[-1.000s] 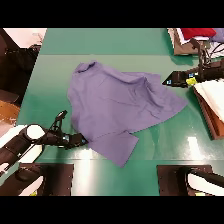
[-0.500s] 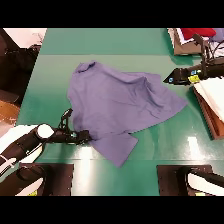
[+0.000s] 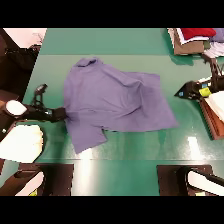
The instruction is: Fold the shirts.
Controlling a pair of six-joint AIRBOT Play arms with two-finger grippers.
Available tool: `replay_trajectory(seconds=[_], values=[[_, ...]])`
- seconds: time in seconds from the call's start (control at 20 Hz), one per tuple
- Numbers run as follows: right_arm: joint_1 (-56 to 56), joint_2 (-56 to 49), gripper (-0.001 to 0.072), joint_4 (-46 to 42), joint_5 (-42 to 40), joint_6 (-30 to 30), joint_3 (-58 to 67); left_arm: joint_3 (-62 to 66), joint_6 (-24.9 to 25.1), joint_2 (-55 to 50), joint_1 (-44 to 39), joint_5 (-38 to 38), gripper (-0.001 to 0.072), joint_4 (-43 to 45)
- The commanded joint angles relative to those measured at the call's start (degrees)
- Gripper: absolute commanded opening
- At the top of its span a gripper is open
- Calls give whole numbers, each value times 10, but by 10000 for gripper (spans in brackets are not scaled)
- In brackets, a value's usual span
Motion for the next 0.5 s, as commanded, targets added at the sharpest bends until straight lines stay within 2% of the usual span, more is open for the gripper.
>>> replay_trajectory(seconds=[0.0,0.2,0.45], values=[[-57,-2,584,0,-13,-19,-103,35,33,0,66,-17,24,25],[-94,-34,568,0,-21,-57,-199,35,33,0,66,-22,24,23],[-81,-39,543,0,-45,-60,-283,35,33,0,66,-21,24,22]])
